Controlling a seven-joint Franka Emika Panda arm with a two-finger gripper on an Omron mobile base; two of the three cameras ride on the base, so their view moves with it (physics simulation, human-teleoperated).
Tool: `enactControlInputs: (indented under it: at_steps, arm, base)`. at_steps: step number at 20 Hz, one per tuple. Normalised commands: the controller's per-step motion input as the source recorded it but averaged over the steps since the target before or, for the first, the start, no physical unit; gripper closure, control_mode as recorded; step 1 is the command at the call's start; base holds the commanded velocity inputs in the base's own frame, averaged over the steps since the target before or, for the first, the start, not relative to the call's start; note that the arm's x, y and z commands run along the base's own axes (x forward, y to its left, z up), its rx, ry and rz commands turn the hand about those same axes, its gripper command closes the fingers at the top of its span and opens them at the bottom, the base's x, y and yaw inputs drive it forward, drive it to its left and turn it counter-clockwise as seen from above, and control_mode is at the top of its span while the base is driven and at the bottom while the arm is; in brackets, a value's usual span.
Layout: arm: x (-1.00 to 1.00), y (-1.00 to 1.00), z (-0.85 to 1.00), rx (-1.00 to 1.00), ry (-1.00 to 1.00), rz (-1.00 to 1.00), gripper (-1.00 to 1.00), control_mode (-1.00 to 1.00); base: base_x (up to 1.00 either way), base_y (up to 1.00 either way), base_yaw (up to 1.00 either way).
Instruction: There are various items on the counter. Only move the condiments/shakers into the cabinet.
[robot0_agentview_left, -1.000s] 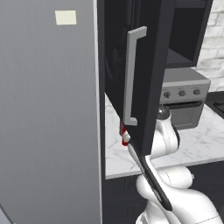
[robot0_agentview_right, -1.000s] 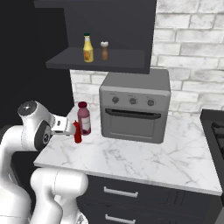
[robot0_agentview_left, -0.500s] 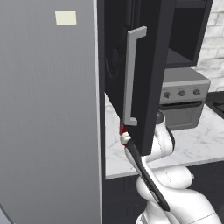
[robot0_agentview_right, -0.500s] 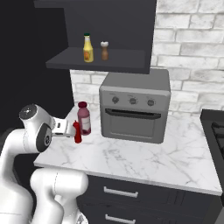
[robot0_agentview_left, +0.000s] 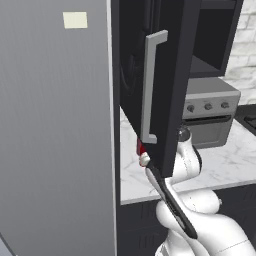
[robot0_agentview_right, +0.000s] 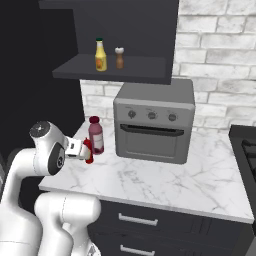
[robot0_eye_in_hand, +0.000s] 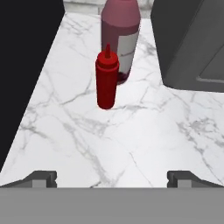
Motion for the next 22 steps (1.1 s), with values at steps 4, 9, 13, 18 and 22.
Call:
enactControlInputs:
  at_steps: [4, 9, 13, 18, 22]
  arm:
    - [0.01, -0.18, -0.06, 0.07, 0.0, 0.0, -1.0, -1.0]
    - [0.08, 0.0, -0.04, 0.0, 0.0, 0.0, -1.0, -1.0]
    - [0.12, 0.0, -0.12, 0.0, 0.0, 0.0, -1.0, -1.0]
    - [0.13, 0.0, -0.18, 0.0, 0.0, 0.0, -1.0, -1.0]
    - [0.17, 0.0, -0.13, 0.0, 0.0, 0.0, -1.0, -1.0]
  base:
    - [0.0, 0.0, 0.0]
    - [0.0, 0.0, 0.0]
    - [0.0, 0.0, 0.0]
    - [0.0, 0.0, 0.0]
    - [0.0, 0.0, 0.0]
